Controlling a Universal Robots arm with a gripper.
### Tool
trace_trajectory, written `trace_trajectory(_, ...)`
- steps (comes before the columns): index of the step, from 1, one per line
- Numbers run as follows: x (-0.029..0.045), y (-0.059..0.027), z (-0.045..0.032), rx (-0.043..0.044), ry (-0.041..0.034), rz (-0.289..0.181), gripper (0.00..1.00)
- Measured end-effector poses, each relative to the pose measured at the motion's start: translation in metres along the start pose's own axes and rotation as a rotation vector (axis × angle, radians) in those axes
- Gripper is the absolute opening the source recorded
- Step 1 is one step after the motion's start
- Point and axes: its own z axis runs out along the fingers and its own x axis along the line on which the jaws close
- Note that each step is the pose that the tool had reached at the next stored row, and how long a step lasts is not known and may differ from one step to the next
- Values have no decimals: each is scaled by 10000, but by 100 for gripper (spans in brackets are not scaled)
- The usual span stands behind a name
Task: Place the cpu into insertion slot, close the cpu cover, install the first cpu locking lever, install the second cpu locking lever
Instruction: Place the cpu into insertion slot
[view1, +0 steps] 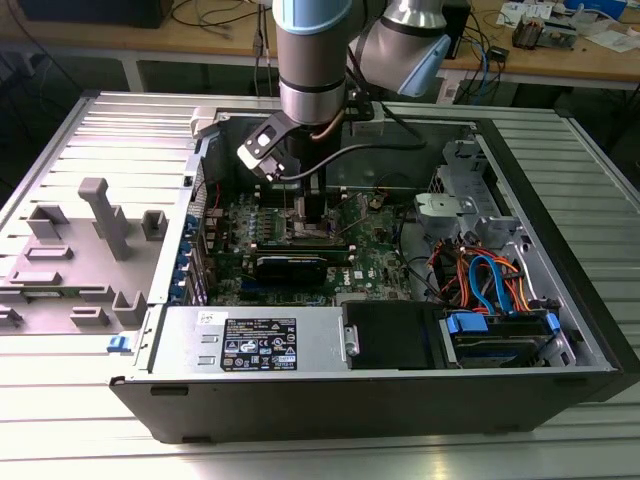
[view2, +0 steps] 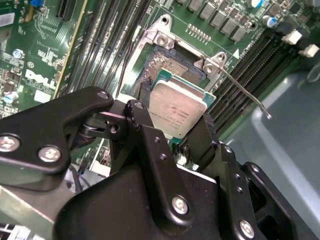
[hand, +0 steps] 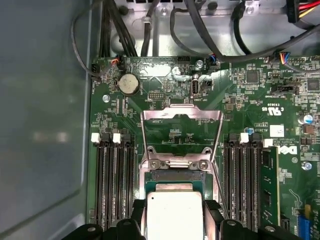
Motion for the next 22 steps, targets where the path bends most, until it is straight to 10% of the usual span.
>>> trace_trajectory(8, -14, 18, 99, 3, -31, 111, 54)
trace_trajectory(15, -14, 1, 178, 16, -350, 154, 54)
trace_trajectory(22, -5, -15, 245, 30, -366, 212, 54)
